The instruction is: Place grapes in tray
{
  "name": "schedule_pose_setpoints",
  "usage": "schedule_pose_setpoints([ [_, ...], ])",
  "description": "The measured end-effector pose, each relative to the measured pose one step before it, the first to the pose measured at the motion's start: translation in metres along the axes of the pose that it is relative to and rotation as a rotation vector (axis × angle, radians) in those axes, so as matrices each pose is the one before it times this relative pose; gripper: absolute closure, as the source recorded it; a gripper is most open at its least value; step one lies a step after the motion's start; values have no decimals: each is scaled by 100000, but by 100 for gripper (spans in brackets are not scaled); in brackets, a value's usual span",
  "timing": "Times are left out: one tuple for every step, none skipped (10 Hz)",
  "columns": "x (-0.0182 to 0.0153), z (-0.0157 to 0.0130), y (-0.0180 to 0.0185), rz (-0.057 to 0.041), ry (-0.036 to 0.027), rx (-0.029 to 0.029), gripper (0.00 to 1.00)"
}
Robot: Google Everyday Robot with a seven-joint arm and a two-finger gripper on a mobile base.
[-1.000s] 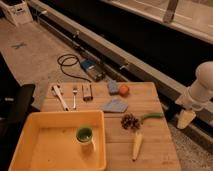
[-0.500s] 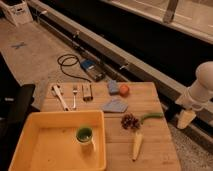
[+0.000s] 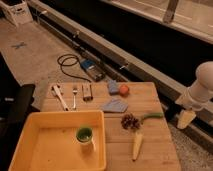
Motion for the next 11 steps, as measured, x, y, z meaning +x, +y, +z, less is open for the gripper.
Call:
schedule_pose_setpoints([
  [-1,-1,-2,-3,-1,6,23],
  [-5,19,11,-58,69,-22,23],
  [2,-15,-7,-212,358,244,23],
  [-89,-133,-62,-880,523,417,23],
  [-873,-79,-132,-4866,-226,333,23],
  [-1017,128,68,-3772,-612,197,23],
  [-1944,425,184,-4589,-514,836,23],
  [-1702,576,53,-2452,90,1068,23],
  [-1897,693,-251,-1347,-324,1807,23],
  [-1645,666,-557,-406,-894,1948,23],
  [-1405,738,-637,251,-2239,1458,23],
])
